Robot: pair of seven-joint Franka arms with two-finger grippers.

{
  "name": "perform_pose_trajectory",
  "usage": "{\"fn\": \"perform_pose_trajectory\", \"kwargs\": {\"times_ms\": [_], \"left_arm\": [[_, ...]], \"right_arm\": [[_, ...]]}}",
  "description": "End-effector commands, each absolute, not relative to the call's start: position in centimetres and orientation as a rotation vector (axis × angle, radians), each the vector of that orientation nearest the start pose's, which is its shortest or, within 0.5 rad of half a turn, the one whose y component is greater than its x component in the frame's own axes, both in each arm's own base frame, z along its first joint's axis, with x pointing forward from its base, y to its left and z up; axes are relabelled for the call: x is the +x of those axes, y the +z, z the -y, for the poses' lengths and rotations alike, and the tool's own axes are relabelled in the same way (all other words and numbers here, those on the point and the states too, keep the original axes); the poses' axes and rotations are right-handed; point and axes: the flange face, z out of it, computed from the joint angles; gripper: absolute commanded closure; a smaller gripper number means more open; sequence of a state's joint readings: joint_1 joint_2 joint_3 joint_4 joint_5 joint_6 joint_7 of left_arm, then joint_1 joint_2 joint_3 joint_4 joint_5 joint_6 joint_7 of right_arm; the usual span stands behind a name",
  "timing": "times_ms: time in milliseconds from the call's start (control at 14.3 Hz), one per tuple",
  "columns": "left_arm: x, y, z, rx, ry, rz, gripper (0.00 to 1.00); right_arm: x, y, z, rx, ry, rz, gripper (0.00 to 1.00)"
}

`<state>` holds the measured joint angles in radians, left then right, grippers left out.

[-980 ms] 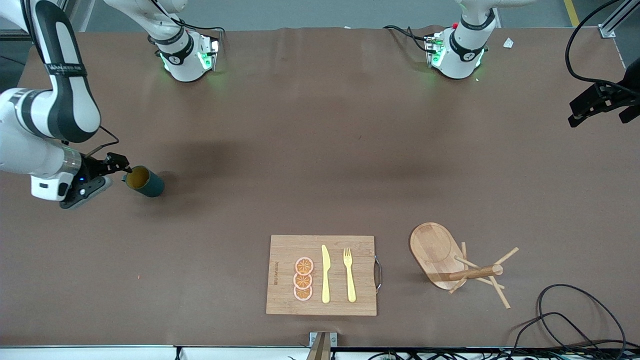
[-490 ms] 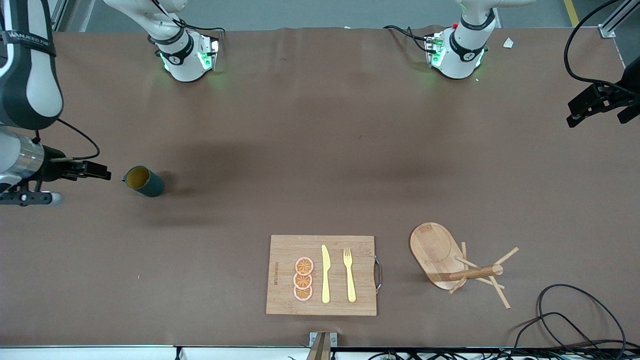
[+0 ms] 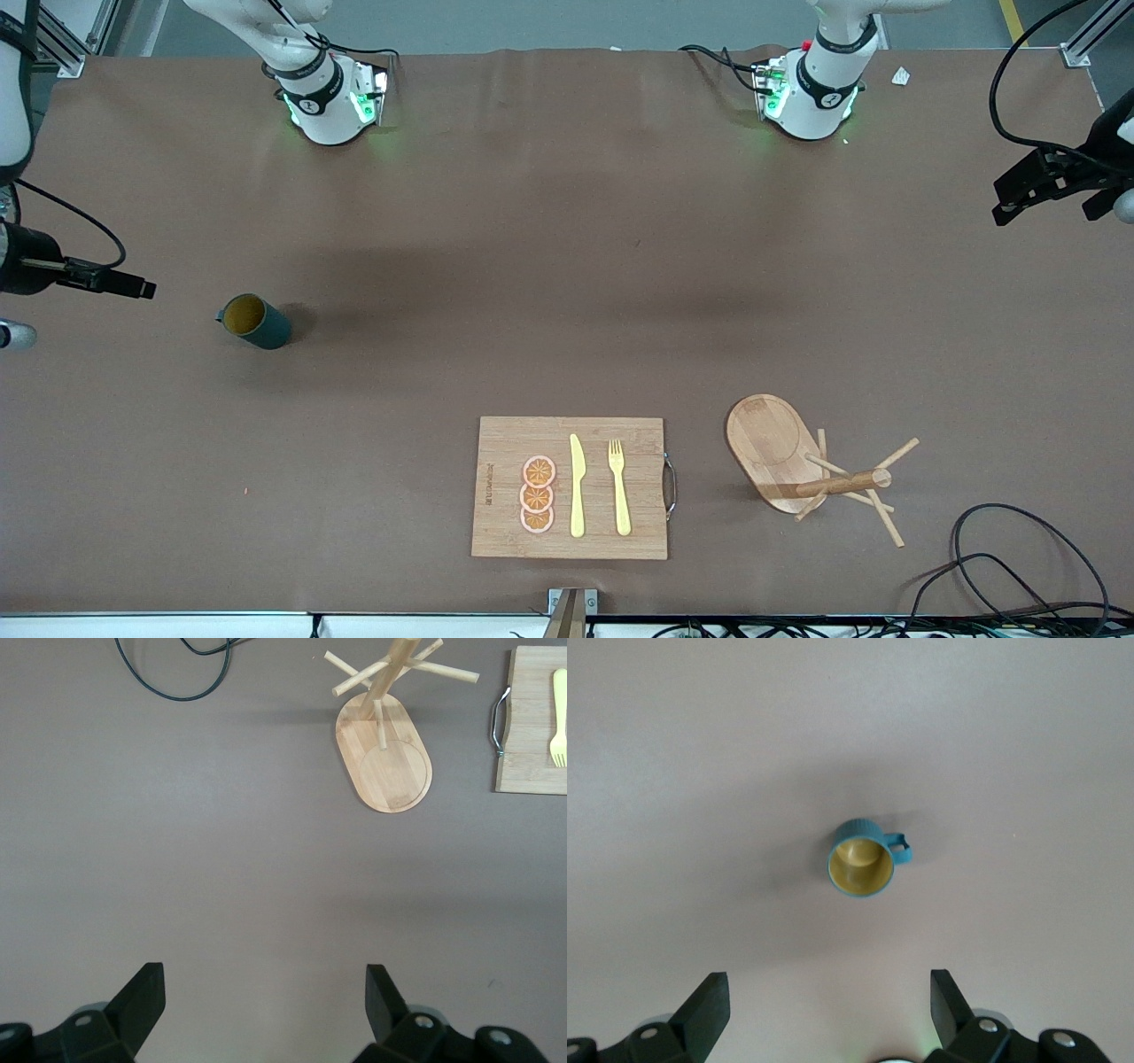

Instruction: Transfer cup from left to right arm and place

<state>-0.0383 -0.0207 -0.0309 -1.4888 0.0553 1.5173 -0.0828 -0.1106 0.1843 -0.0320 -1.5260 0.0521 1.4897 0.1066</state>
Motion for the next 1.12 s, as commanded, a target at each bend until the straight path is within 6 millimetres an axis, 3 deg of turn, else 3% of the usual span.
{"fn": "perform_pose_trajectory", "kwargs": {"times_ms": [0,280,420,490,630,910,1050], "left_arm": [[54.0,67.3,3.8,-3.101,-0.086,-0.004,0.00],[53.5,68.3,4.6,-3.134,-0.112,-0.023,0.00],[52.9,68.7,6.3,-3.143,-0.104,-0.055,0.00],[52.6,68.6,6.4,-3.138,-0.075,-0.071,0.00],[52.5,68.6,6.4,-3.138,-0.063,-0.069,0.00],[52.7,68.0,7.1,-3.134,-0.047,-0.073,0.00],[52.2,68.3,6.5,-3.134,-0.032,-0.076,0.00]], "right_arm": [[57.5,56.2,6.9,-3.052,0.356,-0.395,0.00],[56.7,60.5,7.4,-3.056,0.337,-0.348,0.00],[56.7,60.8,7.9,-3.065,0.327,-0.255,0.00],[56.8,60.6,8.2,-3.063,0.328,-0.220,0.00],[56.9,62.2,8.5,-3.080,0.278,-0.203,0.00],[56.8,62.3,9.2,-3.077,0.270,-0.231,0.00],[56.8,62.3,9.1,-3.075,0.274,-0.228,0.00]]}}
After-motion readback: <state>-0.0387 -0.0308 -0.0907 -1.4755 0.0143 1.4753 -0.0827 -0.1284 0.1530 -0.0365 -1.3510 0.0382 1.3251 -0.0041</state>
